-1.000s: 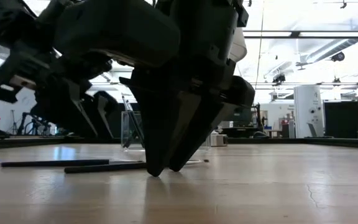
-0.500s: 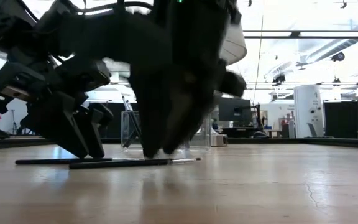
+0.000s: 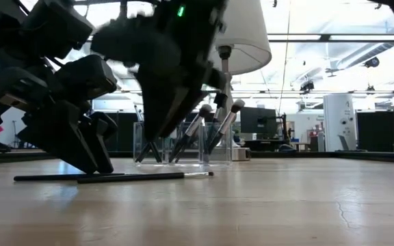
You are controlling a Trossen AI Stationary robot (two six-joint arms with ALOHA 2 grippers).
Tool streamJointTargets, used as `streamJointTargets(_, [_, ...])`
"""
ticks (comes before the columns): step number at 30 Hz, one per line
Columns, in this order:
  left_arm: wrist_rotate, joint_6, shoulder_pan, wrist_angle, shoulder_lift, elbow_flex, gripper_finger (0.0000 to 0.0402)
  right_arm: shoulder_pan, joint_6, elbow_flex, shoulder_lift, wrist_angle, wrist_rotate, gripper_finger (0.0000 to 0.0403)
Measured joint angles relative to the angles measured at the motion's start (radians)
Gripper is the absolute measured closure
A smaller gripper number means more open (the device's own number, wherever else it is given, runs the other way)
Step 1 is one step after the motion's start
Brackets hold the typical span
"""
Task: Put items in baskets/containers
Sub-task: Put the eyeshadow brush into the transparent organizer
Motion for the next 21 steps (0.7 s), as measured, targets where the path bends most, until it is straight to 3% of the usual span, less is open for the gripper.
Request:
streamJointTargets(4, [-0.021,-0.019,-0.012,-0.001,0.000,-0.001,0.0258,-0.035,-0.053,-0.023,0.003,0.077,-0.001,0.0284])
streamJointTargets(13, [-0.043,-0.055,-0.017,-0.002,0.000,-0.002,0.0258,-0.056,-0.290,-0.073,0.001,0.210,-0.114,0.0284])
streamJointTargets(21, [-0.049,-0.069,-0.019,-0.003,0.001,-0.002,0.0258,-0.058,-0.298,-0.138,0.001,0.233,-0.211,0.0285])
